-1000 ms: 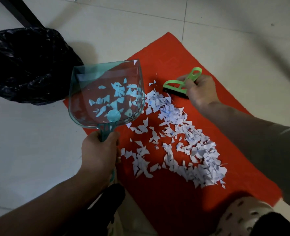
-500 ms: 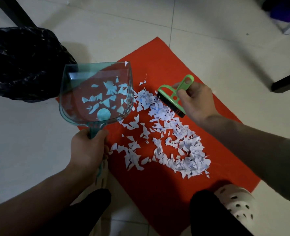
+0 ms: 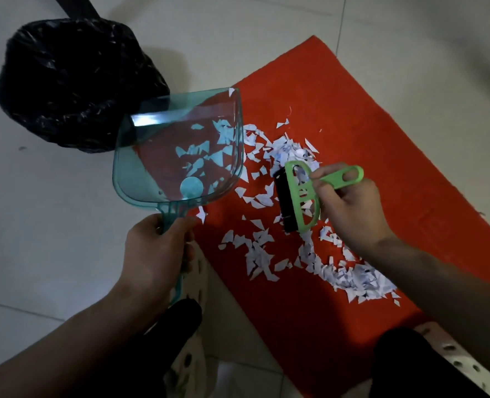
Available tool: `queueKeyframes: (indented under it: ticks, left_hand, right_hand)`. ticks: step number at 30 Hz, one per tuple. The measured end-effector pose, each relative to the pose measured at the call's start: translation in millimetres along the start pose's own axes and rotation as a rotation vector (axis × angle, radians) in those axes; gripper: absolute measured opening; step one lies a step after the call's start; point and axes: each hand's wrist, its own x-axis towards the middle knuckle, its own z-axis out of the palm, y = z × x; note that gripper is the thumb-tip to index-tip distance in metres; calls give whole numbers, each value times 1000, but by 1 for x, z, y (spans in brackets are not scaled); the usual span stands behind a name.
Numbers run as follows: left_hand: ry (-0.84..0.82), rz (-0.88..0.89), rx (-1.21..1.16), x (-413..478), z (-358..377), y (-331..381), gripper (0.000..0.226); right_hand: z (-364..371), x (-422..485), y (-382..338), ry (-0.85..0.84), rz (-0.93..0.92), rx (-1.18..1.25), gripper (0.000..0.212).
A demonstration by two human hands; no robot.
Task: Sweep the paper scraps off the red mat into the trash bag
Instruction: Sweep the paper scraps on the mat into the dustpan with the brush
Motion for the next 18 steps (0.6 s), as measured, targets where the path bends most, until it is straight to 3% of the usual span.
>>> queueKeyframes:
  ticks: [7, 18]
  left_hand:
    - [26, 18, 46, -2, 2, -7, 23]
    - [-13, 63, 127, -10, -1, -20, 23]
  right_hand:
    - [18, -40, 0, -198, 153, 209, 16]
    - [66, -73, 12, -388, -83, 59, 11]
